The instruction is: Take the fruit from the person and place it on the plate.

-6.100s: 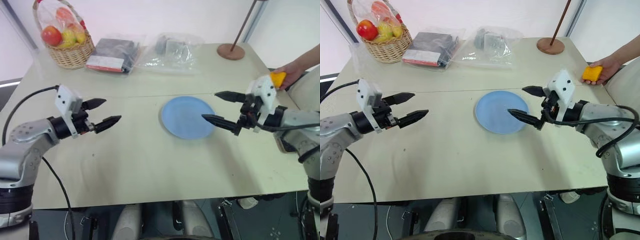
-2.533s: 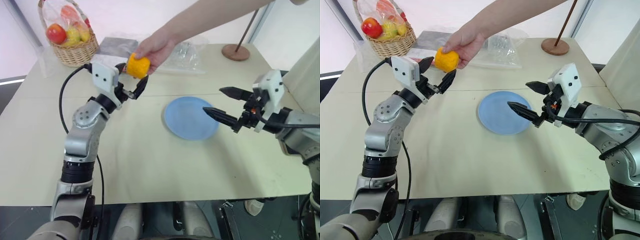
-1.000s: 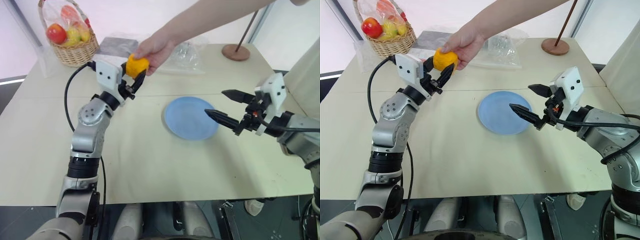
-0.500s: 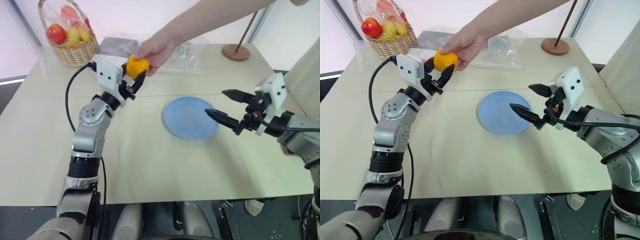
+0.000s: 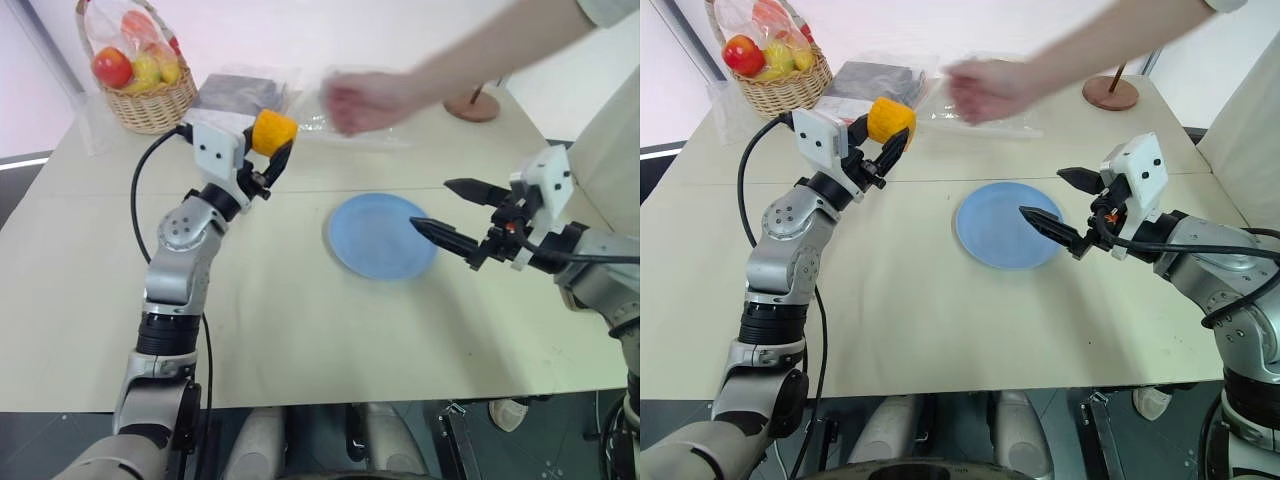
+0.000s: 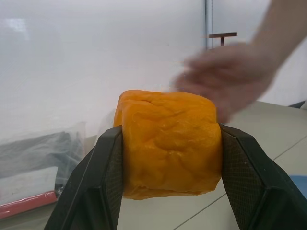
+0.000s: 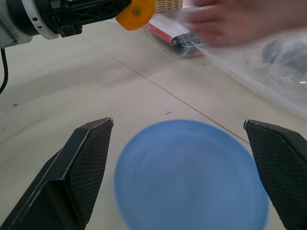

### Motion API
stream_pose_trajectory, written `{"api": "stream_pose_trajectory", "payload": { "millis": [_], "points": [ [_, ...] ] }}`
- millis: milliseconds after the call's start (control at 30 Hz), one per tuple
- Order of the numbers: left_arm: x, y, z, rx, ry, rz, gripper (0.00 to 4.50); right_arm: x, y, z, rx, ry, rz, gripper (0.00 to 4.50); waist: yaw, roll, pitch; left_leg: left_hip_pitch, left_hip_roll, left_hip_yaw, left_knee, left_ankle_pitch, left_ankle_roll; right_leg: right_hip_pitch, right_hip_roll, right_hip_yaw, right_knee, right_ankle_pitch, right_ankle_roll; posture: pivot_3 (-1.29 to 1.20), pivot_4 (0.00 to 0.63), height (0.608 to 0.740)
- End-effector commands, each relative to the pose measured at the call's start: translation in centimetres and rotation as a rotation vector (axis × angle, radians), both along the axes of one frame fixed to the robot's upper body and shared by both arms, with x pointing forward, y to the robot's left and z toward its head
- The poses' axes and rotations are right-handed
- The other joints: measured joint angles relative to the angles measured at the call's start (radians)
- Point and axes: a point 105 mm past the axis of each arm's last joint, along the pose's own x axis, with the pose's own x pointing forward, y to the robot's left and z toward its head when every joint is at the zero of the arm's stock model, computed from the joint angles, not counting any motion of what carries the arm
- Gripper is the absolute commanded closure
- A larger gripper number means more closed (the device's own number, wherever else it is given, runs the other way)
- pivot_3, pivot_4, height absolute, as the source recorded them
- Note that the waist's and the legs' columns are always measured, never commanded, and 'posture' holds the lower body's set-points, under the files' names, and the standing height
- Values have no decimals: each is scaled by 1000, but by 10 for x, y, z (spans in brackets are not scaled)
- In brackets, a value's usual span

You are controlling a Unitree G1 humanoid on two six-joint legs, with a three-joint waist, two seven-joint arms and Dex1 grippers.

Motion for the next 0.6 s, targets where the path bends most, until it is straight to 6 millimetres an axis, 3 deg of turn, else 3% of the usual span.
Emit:
{"api": "stream_pose_trajectory", "payload": {
  "millis": [33, 300, 600],
  "points": [
    [-7, 1, 23, -23, -76, -29, 2055, -5, 2, 16, -9, -78, 7, 0, 0, 0, 0, 0, 0, 0, 0, 0, 0, 0, 0, 0, 0, 0, 0, 0, 150, 740],
    [-12, 17, 39, -27, 34, -285, 2055, -8, 3, 16, -23, -64, 25, 0, -2, -1, 0, 0, 1, 0, 0, 0, 0, 0, 2, 0, 0, 0, -1, 0, 150, 740],
    [-14, -13, 18, 148, 206, -612, 2055, -12, -6, 14, -107, -33, 28, 0, 2, -2, 1, -1, 1, 0, 1, 0, 0, 0, 1, 0, -1, -2, -4, 0, 150, 740]
  ]
}}
